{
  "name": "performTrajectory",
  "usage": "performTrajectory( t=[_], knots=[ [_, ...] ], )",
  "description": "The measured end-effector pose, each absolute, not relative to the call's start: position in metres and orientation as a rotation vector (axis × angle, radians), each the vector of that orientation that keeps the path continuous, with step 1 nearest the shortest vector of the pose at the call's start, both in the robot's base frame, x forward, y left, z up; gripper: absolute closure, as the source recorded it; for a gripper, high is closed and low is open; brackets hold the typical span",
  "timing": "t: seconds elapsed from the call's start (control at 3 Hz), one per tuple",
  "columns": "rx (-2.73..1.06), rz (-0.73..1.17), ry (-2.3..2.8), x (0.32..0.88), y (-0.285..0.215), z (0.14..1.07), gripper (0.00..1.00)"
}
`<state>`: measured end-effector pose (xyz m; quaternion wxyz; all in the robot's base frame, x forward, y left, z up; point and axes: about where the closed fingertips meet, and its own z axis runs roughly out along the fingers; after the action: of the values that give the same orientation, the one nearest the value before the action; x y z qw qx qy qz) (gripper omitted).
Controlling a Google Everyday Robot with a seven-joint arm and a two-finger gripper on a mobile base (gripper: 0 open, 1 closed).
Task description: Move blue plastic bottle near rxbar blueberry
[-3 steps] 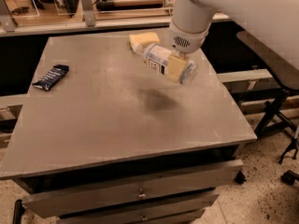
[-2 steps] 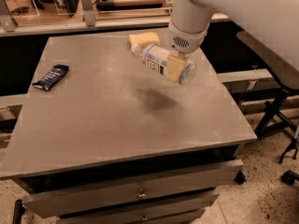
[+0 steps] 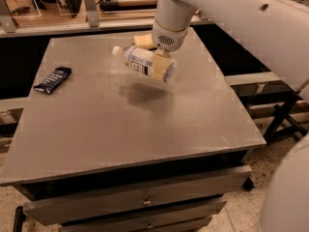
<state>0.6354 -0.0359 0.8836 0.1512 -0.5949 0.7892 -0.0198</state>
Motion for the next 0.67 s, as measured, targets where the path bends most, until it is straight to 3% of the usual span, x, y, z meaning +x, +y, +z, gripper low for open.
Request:
performTrajectory(
  t=[0.67],
  knots=[
    [-1.911,0.047,2.114,0.661,0.033,0.871,1.00]
  ],
)
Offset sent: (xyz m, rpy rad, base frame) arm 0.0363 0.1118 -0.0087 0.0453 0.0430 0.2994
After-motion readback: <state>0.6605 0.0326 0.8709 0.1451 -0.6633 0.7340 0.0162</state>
